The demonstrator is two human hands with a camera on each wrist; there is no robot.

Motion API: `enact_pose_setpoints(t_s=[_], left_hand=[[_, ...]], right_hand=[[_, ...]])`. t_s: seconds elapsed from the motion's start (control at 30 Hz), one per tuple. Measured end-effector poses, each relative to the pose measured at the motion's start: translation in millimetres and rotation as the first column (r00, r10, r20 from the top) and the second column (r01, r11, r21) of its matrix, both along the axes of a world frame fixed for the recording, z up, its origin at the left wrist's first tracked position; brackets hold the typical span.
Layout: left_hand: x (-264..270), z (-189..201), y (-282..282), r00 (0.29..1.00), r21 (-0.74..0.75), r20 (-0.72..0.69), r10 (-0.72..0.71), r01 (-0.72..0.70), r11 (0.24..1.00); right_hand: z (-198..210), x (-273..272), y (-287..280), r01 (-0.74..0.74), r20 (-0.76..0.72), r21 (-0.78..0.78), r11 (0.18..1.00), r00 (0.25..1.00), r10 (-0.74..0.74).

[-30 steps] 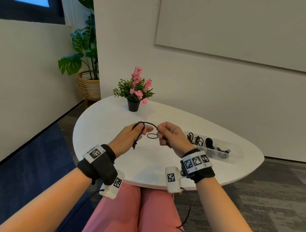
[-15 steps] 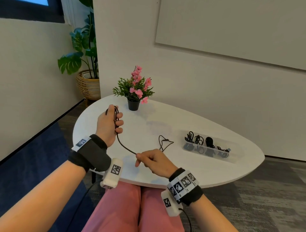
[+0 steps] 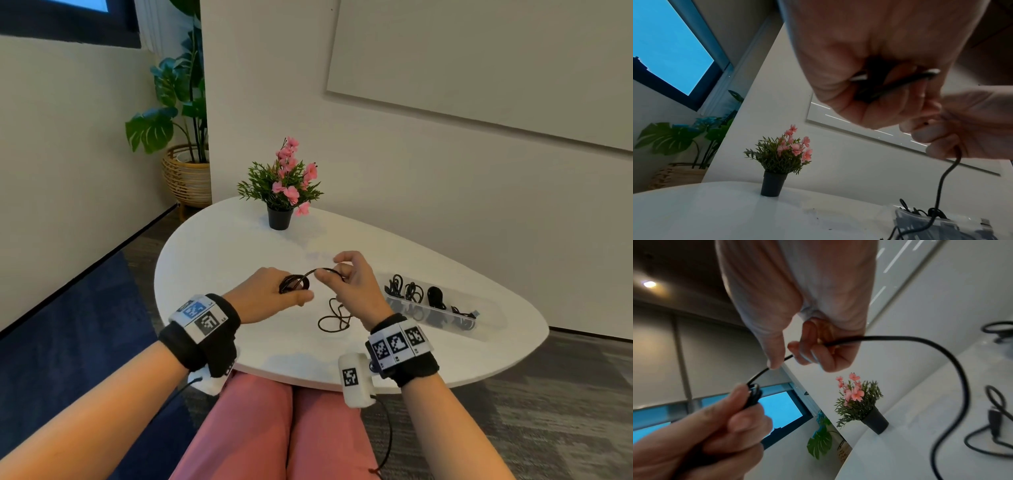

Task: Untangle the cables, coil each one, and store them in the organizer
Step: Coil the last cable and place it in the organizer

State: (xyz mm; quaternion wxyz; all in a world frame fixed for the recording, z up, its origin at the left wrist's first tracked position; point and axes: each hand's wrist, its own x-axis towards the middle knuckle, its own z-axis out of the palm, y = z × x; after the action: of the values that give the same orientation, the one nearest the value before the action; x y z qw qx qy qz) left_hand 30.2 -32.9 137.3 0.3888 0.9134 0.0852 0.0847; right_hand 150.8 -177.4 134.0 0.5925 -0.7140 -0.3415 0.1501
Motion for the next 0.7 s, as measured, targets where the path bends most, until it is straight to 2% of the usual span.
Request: enact_pose_setpoints(t_s=[0.07,0.17,0.23,0.33,0.43,0.53,0.6,0.7], left_hand=[[-1.1,1.0,0.6,1.000,-0.157,0.020,-0.013,0.016,0.987],[-1.3,-0.4,-1.9,0.990,-0.348,0.140,0.036,0.016,0.937],[1.4,-3.9,-1.6,0.975,-0.565,0.183,0.127,-0.001,0.825],[4.6,-7.2,0.3,0.949,-0.811,0.189,0.253,0.006,0.585],[4.5,-5.5,-0.8,0.925,-0.894,0.202,0.321,0.040,0.446],[3.3,-1.3,-1.8,0.897,-0.946,0.162,0.412,0.021,0.325],[1.0,1.1,-0.2,0.872,-0.938,0.106,0.477,-0.072,0.340],[0.1,0.9,10.4,0.854,-0.881,0.064,0.516,-0.194,0.431]], right_hand=[[-3.4,2.2,-1.6,0.001,-0.108,0.049,0.999,0.994,0.004],[-6.2,-3.7,0.9,-0.043,-0.128,0.107,0.993,0.990,0.056],[-9.2,-8.4,4.2,-0.050,-0.096,0.111,0.993,0.994,0.061],[-19.9,-14.9,7.7,-0.098,0.015,0.033,0.995,0.995,0.098],[-36.6,-25.6,10.9,-0.187,0.082,-0.086,0.979,0.977,0.194],[-45.5,-35.7,12.1,-0.294,0.038,-0.153,0.943,0.952,0.303],[-44.6,-38.4,10.6,-0.347,-0.019,-0.172,0.922,0.937,0.349],[-36.6,-36.3,5.3,-0.393,-0.027,-0.245,0.886,0.916,0.399]])
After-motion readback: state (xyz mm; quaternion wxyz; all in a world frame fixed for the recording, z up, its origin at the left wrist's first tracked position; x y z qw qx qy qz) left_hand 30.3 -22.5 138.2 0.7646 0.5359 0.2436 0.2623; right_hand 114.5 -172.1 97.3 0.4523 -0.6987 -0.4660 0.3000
